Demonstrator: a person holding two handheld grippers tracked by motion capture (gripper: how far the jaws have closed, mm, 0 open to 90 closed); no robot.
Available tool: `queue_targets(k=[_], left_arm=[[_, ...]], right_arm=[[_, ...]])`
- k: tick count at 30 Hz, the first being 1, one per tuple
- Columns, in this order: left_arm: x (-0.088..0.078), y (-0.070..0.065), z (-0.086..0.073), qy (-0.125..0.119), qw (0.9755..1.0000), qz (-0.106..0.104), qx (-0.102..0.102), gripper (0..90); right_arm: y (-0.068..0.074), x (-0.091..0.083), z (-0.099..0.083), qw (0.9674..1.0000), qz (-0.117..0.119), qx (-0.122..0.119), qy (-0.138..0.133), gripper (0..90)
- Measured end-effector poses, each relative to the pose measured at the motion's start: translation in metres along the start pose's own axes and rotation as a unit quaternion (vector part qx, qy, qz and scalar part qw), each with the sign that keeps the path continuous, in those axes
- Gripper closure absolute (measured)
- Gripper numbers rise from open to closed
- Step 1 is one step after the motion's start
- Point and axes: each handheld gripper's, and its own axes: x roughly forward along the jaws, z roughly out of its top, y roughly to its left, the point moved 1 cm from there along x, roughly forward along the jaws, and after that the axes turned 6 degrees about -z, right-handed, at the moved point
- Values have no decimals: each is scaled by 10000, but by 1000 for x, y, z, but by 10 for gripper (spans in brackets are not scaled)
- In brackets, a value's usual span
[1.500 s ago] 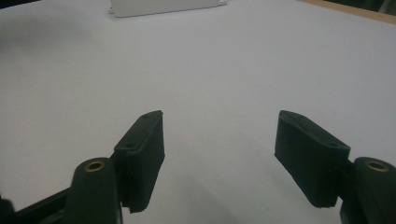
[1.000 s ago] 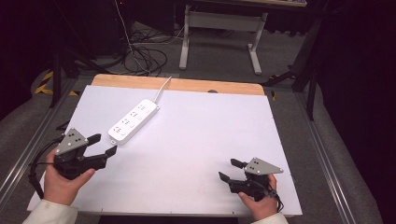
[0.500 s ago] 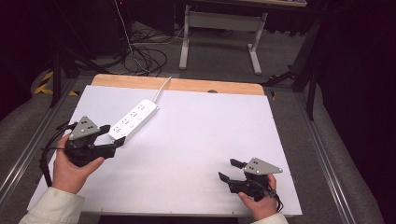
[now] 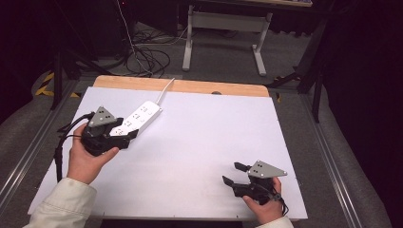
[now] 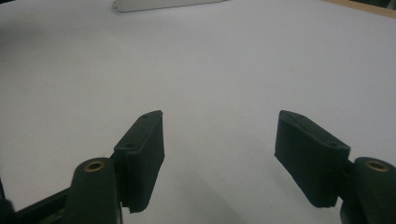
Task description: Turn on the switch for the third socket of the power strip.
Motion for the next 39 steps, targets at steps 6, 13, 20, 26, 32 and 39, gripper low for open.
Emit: queue_targets(k=[6,13,20,26,32,39], left_arm=[[4,8,2,-103,9995,-151,-241,478],[10,19,5,-178,9960,-437,-761,794],[22,33,8,-19,9946,-433,-938,900],[38,45,8,108,9948,-298,-972,900],[56,54,4,182,9960,-269,-832,900],[73,61,-2,366,9960,-71,-807,900]], right_arm=[[0,0,0,10000,16,-7,2,338],[0,0,0,10000,15,-15,3,338],[0,0,0,10000,22,-7,6,338],[0,0,0,10000,30,-8,17,338],[0,0,0,10000,42,-2,17,338],[0,0,0,10000,56,-6,21,338]])
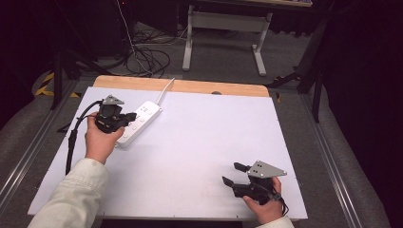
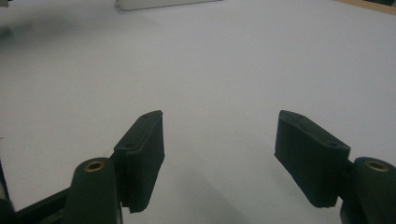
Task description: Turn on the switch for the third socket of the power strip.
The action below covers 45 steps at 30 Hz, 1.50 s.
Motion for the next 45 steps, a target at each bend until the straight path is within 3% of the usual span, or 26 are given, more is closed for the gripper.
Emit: queue_targets(k=[3,13,20,24,30,37,45], left_arm=[[5,3,0,23,9999,85,81,900],[19,11,-4,344,9988,341,2,900],[29,15,-6,587,9975,324,-216,900],[31,16,-7,699,9968,324,-227,900],[38,14,-8,1066,9935,340,-200,900],[39,16,-9,1192,9921,349,-181,900],[40,17,-8,1177,9921,390,-191,900]], right_arm=[[0,0,0,10000,1,7,1,338],[-1,1,0,10000,17,24,30,338],[-1,1,-1,10000,20,28,32,338],[-1,1,-1,10000,26,26,34,338],[-1,1,-1,10000,26,25,50,338],[-1,1,-1,10000,34,24,55,338],[-1,1,-1,10000,36,26,50,338]])
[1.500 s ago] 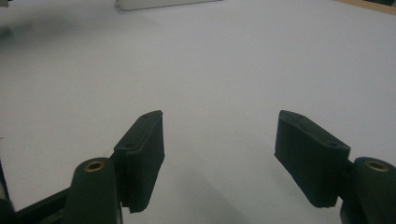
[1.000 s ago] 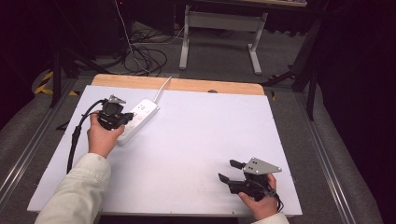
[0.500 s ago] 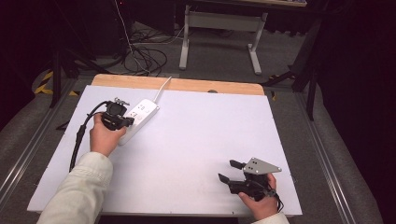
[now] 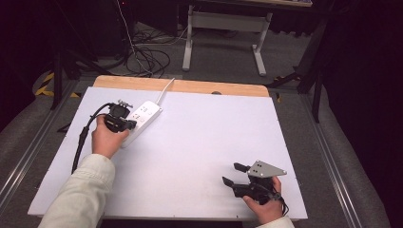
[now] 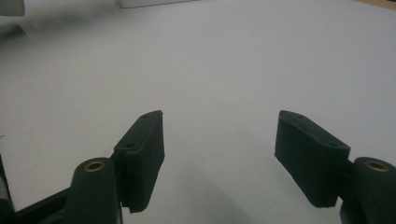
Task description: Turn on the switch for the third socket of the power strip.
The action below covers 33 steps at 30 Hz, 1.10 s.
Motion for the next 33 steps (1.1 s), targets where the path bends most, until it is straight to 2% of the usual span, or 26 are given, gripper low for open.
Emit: queue_targets(k=[2,11,20,23,28,33], left_arm=[[0,0,0,31,10000,29,-58,900],[0,-1,0,28,10000,58,-52,900],[1,-3,-1,50,9999,122,64,900],[2,-5,0,77,9996,225,130,900],[2,-6,0,88,9996,260,106,900],[3,-8,0,139,9993,307,168,900]], right_arm=[[0,0,0,10000,3,1,0,338],[1,0,0,10000,-2,-2,-1,339],[1,-1,0,10000,-3,-8,-11,339],[1,-1,0,10000,-12,-3,-7,339],[1,-1,0,10000,1,-9,-14,339],[1,-1,0,10000,3,-4,-10,339]])
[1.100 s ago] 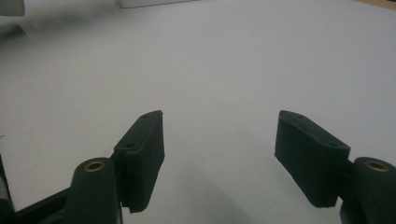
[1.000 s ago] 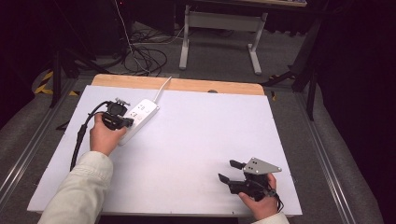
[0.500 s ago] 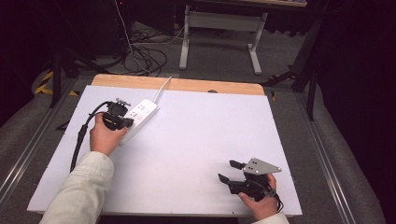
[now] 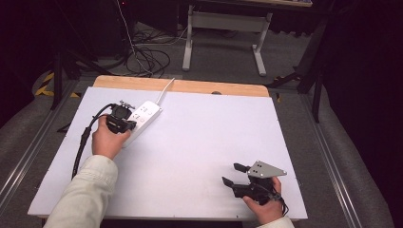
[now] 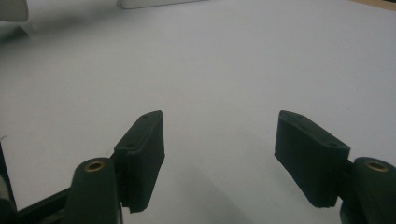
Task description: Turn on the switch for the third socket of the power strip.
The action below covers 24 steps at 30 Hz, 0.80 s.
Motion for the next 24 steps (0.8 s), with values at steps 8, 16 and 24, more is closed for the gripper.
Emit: queue_targets(k=[8,16,24], left_arm=[[1,-2,0,28,9999,67,-71,900],[1,-2,1,45,9998,98,-160,900],[1,-2,3,140,9996,145,-184,900]], right_arm=[[0,0,0,10000,-9,21,-1,339],[-1,0,0,10000,-5,41,-1,338],[-2,-1,-1,10000,-7,50,-21,339]])
